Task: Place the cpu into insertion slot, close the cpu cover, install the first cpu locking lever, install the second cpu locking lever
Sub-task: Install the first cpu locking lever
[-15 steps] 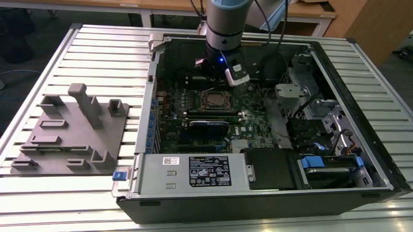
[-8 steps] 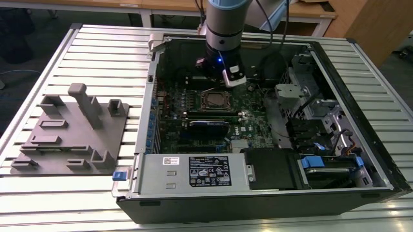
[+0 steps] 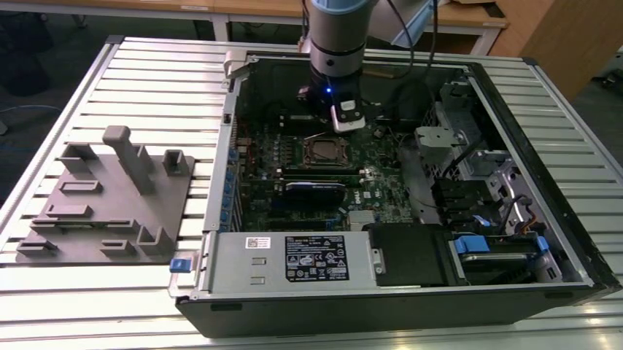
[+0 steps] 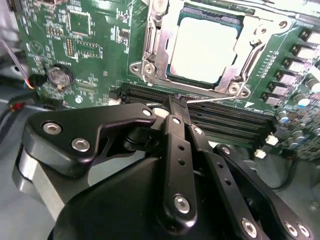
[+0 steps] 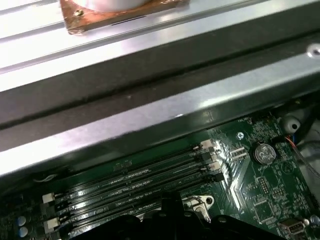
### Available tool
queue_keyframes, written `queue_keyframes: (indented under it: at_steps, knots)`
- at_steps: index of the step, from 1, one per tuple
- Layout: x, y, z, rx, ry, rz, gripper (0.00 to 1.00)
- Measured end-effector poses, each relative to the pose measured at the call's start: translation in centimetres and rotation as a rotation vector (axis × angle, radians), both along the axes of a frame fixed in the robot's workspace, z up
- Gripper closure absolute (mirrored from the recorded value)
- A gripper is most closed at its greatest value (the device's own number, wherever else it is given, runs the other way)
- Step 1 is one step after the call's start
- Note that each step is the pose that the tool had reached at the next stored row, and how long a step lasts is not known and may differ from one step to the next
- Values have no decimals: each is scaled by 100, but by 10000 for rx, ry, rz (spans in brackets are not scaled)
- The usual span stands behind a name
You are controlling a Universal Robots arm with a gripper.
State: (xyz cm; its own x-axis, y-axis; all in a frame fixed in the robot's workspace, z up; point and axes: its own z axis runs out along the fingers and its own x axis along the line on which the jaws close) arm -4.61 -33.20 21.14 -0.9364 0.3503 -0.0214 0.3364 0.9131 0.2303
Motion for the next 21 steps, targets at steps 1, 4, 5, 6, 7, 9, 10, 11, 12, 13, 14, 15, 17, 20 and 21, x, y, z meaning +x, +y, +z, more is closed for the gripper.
queue_keyframes:
  at_steps: [1,4,5,6,7,9,10,11,12,13,14,15,17,20,21]
  knots:
    - [-3,2,0,1,0,-87,90]
    - [-13,12,0,0,-2,-269,90]
    - [-17,17,0,0,-2,-320,90]
    - [-21,20,0,0,-2,-368,90]
    - [-24,24,0,1,-2,-418,90]
    - [-33,30,0,0,-2,-509,90]
    - [-37,32,0,1,-5,-559,90]
    - [-38,32,-1,1,-8,-612,90]
    - [-39,33,-2,2,-11,-662,90]
    - [-40,34,-2,2,-16,-726,90]
    - [-42,34,-2,0,-20,-794,90]
    - [-44,36,-4,2,-23,-873,90]
    - [-48,42,-6,1,-24,-1093,90]
    - [-54,52,-7,0,-24,-1292,90]
    - [-56,56,-7,0,-24,-1343,90]
